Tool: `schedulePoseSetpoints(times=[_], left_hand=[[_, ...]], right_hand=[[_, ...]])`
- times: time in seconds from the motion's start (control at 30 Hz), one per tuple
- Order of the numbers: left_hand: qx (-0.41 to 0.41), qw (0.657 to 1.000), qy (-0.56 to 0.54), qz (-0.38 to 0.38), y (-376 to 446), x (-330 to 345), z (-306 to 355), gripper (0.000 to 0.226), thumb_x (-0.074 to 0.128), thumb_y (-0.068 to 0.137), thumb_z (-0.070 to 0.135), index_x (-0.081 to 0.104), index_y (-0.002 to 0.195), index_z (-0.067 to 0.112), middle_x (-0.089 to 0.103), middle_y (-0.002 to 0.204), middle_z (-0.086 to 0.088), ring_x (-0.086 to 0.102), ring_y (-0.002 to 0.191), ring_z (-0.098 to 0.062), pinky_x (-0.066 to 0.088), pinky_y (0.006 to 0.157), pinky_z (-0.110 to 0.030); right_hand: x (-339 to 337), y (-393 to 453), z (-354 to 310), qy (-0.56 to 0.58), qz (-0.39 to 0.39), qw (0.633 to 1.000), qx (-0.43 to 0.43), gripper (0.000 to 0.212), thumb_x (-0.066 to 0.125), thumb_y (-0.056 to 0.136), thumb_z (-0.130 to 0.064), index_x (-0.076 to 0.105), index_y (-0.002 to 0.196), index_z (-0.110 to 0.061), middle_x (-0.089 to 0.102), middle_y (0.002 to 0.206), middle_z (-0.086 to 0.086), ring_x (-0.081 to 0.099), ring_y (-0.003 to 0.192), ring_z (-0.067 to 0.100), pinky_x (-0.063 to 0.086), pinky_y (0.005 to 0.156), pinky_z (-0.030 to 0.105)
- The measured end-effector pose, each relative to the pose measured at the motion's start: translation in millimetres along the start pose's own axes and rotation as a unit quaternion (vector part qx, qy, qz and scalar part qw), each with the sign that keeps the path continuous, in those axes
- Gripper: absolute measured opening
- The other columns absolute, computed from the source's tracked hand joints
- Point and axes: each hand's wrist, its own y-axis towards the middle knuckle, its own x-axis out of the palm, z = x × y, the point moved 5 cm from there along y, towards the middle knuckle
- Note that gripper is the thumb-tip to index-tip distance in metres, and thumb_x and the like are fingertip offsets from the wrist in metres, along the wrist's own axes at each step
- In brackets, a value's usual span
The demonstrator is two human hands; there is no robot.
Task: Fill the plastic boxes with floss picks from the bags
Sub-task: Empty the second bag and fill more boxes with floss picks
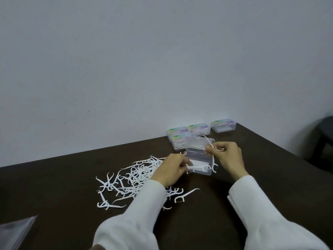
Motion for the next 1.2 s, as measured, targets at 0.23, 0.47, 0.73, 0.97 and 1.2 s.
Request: schedulePoseSetpoints(times=[0.23, 0.47, 0.73, 0.97, 1.2], left_hand=[[-0.024, 0.996, -0.043, -0.071, 1.2, -1.5, -2.7, 0.024, 0.058, 0.091, 0.011, 0.069, 0.112, 0.014, 0.067, 0.107, -0.005, 0.057, 0.084, -0.009, 0.040, 0.075, -0.019], [-0.038, 0.990, -0.103, -0.093, 1.7, -4.4, -6.2, 0.027, 0.065, 0.087, 0.013, 0.068, 0.114, 0.016, 0.067, 0.101, -0.001, 0.056, 0.081, 0.000, 0.039, 0.072, -0.008], [-0.036, 0.987, -0.148, -0.054, 3.4, -29.0, -14.5, 0.016, 0.068, 0.085, 0.018, 0.071, 0.100, 0.024, 0.064, 0.078, 0.010, 0.054, 0.074, -0.002, 0.043, 0.072, -0.018], [-0.051, 0.982, -0.174, 0.056, 5.8, -31.3, -18.4, 0.014, 0.069, 0.085, 0.016, 0.071, 0.098, 0.019, 0.067, 0.082, 0.002, 0.055, 0.069, -0.002, 0.042, 0.059, -0.006], [-0.054, 0.975, -0.181, 0.115, 7.9, -29.5, -19.9, 0.011, 0.069, 0.084, 0.016, 0.071, 0.093, 0.022, 0.068, 0.085, 0.003, 0.058, 0.076, -0.006, 0.044, 0.066, -0.013]], right_hand=[[-2.3, 15.3, 30.5, 0.115, 0.021, 0.981, 0.153, 0.017, 0.071, 0.079, -0.011, 0.070, 0.094, -0.004, 0.071, 0.088, 0.011, 0.069, 0.069, 0.013, 0.051, 0.055, 0.013], [-2.6, 15.9, 3.8, 0.071, -0.062, 0.994, 0.058, 0.021, 0.068, 0.081, -0.015, 0.070, 0.100, -0.005, 0.071, 0.079, 0.005, 0.070, 0.066, 0.012, 0.055, 0.062, 0.018], [26.4, 3.3, -8.9, -0.143, -0.138, 0.979, -0.046, 0.016, 0.067, 0.083, -0.015, 0.071, 0.098, -0.011, 0.067, 0.096, 0.003, 0.063, 0.074, 0.007, 0.051, 0.057, 0.011], [26.6, 2.2, -10.3, -0.158, -0.158, 0.973, -0.063, 0.029, 0.076, 0.075, -0.020, 0.068, 0.102, -0.015, 0.063, 0.098, -0.005, 0.057, 0.083, 0.003, 0.043, 0.061, 0.006], [31.1, -0.6, -8.9, -0.146, -0.223, 0.961, -0.078, 0.029, 0.073, 0.075, -0.005, 0.066, 0.095, -0.026, 0.064, 0.098, -0.010, 0.064, 0.091, 0.006, 0.049, 0.066, 0.008]])
